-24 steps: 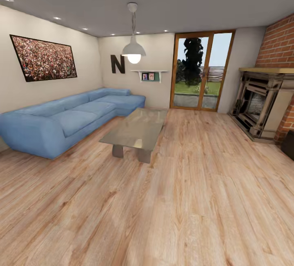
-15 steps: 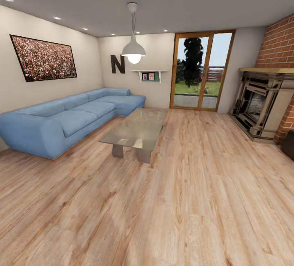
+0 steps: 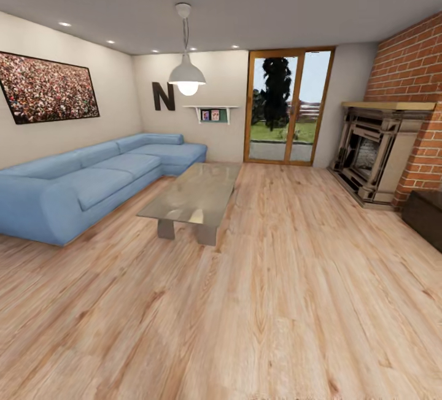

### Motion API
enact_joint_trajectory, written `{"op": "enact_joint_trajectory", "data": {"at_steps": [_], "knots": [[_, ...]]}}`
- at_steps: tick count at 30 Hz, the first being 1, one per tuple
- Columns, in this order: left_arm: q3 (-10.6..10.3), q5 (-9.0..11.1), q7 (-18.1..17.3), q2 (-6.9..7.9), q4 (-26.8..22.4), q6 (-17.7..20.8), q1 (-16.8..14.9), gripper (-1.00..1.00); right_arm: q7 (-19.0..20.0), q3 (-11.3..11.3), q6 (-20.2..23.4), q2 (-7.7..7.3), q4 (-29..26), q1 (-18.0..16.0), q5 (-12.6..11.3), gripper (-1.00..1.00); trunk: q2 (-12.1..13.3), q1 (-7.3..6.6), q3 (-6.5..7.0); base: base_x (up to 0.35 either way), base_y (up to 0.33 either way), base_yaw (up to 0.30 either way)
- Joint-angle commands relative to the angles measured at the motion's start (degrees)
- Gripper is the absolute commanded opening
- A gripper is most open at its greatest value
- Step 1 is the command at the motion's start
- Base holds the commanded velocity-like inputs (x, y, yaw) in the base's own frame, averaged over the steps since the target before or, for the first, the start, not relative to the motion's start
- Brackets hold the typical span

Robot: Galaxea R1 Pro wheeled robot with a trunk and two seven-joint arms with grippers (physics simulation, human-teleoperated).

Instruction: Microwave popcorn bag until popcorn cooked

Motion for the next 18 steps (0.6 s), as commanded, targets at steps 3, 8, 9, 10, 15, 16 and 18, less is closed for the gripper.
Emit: {"op": "enact_joint_trajectory", "data": {"at_steps": [3, 8, 9, 10, 15, 16, 18], "knots": [[0.06, 0.0, 0.0, -0.13, 0.0, -0.16, -0.05, 1.0, -0.16, -0.11, -1.15, -0.06, 0.06, -0.01, -0.2, 1.0, -0.02, 0.0, -0.04, 0.0, 0.0, -0.285], [0.18, 0.0, -0.07, -0.79, -0.16, -0.16, -0.01, 1.0, -0.08, -0.13, -1.49, -0.08, 0.09, -0.01, -0.22, 1.0, -0.02, 0.0, -0.04, 0.0, 0.0, -0.286], [0.18, 0.0, -0.12, -1.04, -0.21, -0.16, -0.04, 1.0, 0.14, -0.18, -1.56, -0.17, 0.09, -0.01, -0.24, 1.0, -0.02, 0.0, -0.04, 0.0, 0.0, -0.288], [0.18, 0.0, -0.13, -1.19, -0.2, -0.16, -0.04, 1.0, 0.29, -0.29, -1.61, -0.27, 0.09, -0.01, -0.27, 1.0, -0.02, 0.0, -0.04, 0.0, 0.0, -0.289], [0.28, 0.15, -0.38, -1.35, -0.12, -0.16, -0.02, 1.0, 1.49, -1.44, -1.71, -0.89, 0.09, -0.01, -0.26, 1.0, -0.02, 0.0, -0.04, 0.0, 0.0, -0.29], [0.28, 0.27, -0.4, -1.3, -0.11, -0.14, -0.04, 1.0, 1.6, -1.48, -1.71, -0.95, 0.09, -0.01, -0.26, 1.0, -0.02, 0.0, -0.04, 0.0, 0.0, -0.29], [0.31, 1.28, -0.42, -1.24, -0.1, -0.1, -0.05, 1.0, 1.67, -1.51, -1.71, -1.06, 0.09, -0.01, -0.26, 1.0, -0.02, 0.0, -0.04, 0.0, 0.0, -0.29]]}}
